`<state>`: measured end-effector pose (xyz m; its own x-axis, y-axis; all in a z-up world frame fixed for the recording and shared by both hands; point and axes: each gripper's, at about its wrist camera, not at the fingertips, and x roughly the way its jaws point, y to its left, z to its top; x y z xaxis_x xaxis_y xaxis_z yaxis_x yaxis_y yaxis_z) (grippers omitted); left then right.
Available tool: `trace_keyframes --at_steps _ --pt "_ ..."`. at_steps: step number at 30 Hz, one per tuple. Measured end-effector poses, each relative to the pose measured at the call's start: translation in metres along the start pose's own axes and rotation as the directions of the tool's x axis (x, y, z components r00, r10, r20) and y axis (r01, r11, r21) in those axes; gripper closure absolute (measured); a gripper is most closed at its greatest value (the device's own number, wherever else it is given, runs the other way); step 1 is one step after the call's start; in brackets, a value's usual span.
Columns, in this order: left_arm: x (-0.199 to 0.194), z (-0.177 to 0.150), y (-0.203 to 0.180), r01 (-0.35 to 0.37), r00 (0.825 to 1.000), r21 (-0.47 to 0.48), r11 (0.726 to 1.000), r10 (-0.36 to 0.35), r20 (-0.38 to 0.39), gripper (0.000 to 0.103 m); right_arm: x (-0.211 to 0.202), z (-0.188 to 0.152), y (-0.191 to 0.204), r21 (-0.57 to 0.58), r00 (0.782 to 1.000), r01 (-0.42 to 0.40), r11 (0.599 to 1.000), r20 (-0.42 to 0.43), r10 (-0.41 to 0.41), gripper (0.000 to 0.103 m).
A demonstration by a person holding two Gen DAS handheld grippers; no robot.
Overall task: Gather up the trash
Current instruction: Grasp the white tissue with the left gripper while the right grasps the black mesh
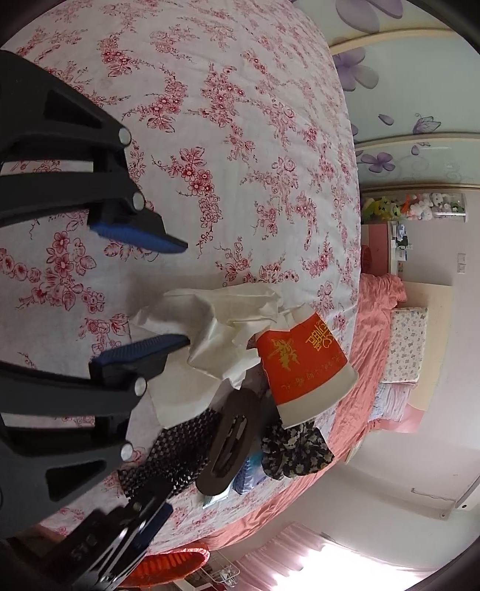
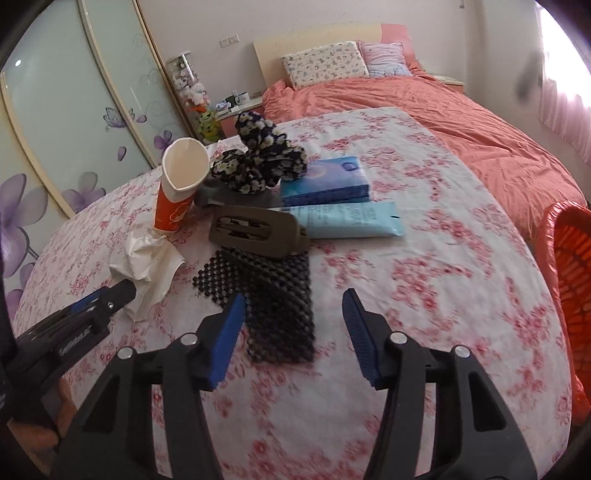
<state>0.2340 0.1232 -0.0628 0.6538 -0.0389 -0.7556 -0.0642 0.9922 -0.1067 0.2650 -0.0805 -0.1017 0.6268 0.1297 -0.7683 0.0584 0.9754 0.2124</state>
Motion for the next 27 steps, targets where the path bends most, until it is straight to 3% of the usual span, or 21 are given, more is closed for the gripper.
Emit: trace_keyframes --at_steps 2,3,4,7,9,13,21,24,27 --pt "-0.003 0.0 0.0 0.012 1.0 -0.001 1.0 -0.012 0.009 0.047 0.006 0.002 0.005 -0.009 1.0 0.012 1.0 -0.008 -0.012 0.054" --pt "-0.004 0.001 -0.001 0.018 1.0 0.0 1.0 -0.018 0.013 0.046 0.007 0.004 0.006 -0.012 1.0 0.013 1.0 -0.003 -0.013 0.06" --pt "-0.005 0.002 -0.002 0.022 1.0 0.001 1.0 -0.022 0.018 0.042 0.008 0.003 0.007 -0.014 1.0 0.01 1.0 -0.009 -0.01 0.074" --pt "-0.007 0.005 -0.005 0.028 0.999 -0.008 1.0 -0.028 0.032 0.034 0.006 0.003 0.004 -0.023 1.0 0.017 1.0 -0.009 -0.018 0.091" --pt "-0.005 0.008 -0.006 0.035 0.999 -0.014 0.999 -0.034 0.029 0.034 0.003 0.001 -0.003 -0.014 1.0 0.01 1.0 -0.011 -0.01 0.094" --pt "0.006 0.014 -0.015 0.017 1.0 -0.019 1.0 -0.017 0.01 0.024 -0.001 -0.004 -0.009 0.008 1.0 0.004 1.0 -0.01 -0.004 0.094" --pt "0.029 0.021 -0.02 -0.025 0.998 -0.041 0.999 0.023 -0.052 0.023 -0.002 -0.005 -0.011 0.012 1.0 0.004 1.0 -0.011 -0.003 0.094" --pt "0.033 0.024 -0.017 -0.025 0.998 -0.053 0.998 0.022 -0.054 0.03 -0.003 -0.006 -0.01 -0.002 1.0 0.012 1.0 -0.01 -0.012 0.094" --pt "0.032 0.025 -0.015 0.008 0.999 -0.045 0.999 -0.01 -0.049 0.057 -0.008 -0.008 -0.012 -0.016 1.0 0.018 1.0 -0.003 -0.018 0.095"
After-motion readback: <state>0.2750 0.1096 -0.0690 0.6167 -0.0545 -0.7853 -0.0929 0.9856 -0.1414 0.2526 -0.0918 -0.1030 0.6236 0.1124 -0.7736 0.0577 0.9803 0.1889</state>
